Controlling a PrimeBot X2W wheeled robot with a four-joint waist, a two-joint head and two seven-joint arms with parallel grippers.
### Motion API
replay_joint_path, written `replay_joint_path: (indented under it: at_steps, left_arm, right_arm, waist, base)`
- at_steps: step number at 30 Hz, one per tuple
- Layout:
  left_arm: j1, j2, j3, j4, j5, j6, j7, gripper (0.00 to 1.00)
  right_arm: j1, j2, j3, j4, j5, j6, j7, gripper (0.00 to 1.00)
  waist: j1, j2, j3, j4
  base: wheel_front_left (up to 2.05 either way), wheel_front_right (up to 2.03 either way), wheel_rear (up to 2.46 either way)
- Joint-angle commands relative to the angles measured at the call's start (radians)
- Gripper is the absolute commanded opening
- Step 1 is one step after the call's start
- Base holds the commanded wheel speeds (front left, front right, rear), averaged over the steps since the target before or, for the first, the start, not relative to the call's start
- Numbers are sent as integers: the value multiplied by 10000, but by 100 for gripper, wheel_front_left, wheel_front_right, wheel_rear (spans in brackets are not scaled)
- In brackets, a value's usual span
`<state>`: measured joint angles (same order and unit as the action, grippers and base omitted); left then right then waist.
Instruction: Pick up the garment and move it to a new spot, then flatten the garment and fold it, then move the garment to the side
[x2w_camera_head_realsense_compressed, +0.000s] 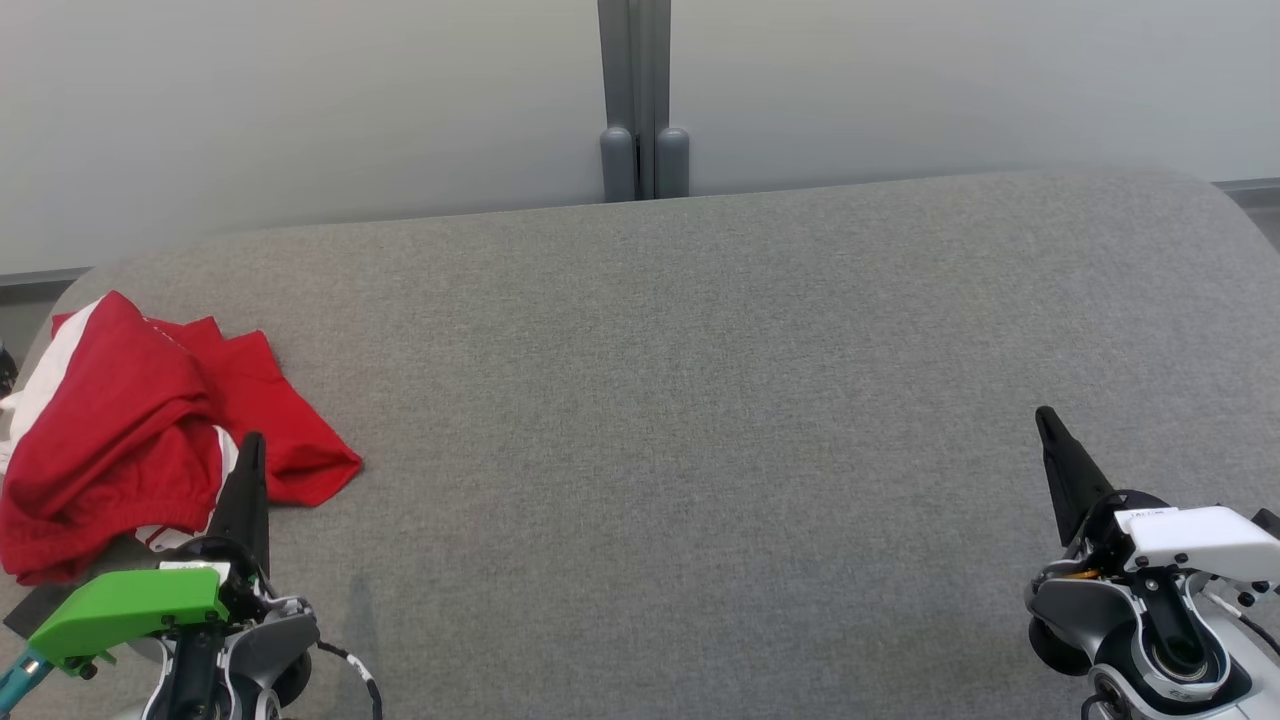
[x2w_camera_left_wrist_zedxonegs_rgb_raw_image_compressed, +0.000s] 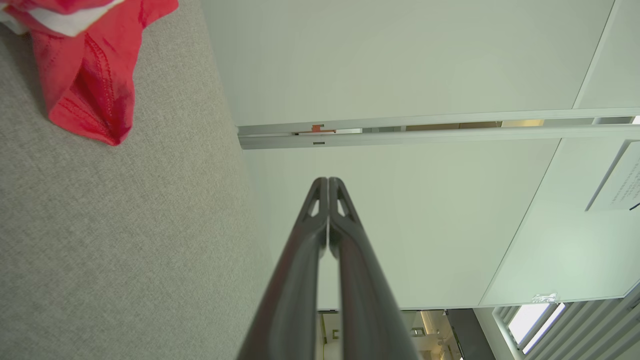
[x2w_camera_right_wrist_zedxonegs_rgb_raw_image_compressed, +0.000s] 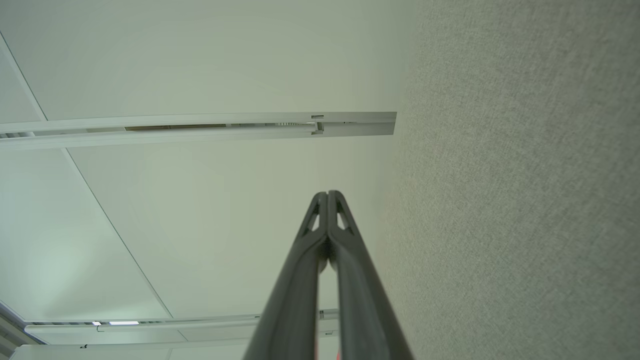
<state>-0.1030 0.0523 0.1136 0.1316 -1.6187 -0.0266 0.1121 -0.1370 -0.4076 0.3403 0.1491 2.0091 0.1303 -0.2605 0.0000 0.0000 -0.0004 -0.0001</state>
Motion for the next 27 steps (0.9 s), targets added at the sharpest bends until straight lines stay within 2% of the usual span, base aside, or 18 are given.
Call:
replay_joint_path:
  at_steps: [1, 26, 27]
  left_arm:
    - [110, 0, 31, -30, 71, -33, -2, 0]
    - [110, -4, 35, -30, 77, -32, 4, 0]
    - [2, -8, 0, 29, 0, 2, 0, 100]
  right_arm:
    - [-115, -34, -2, -39, 27, 8, -15, 0]
    - [-115, -32, -4, -36, 25, 8, -11, 0]
    - [12, 14, 2, 21, -1, 0, -6, 100]
  waist:
    - [0, 0, 0, 0]
    - [0, 0, 0, 0]
    - [0, 0, 0, 0]
  base:
    - [0, 0, 0]
    - [0, 0, 0]
    - [0, 0, 0]
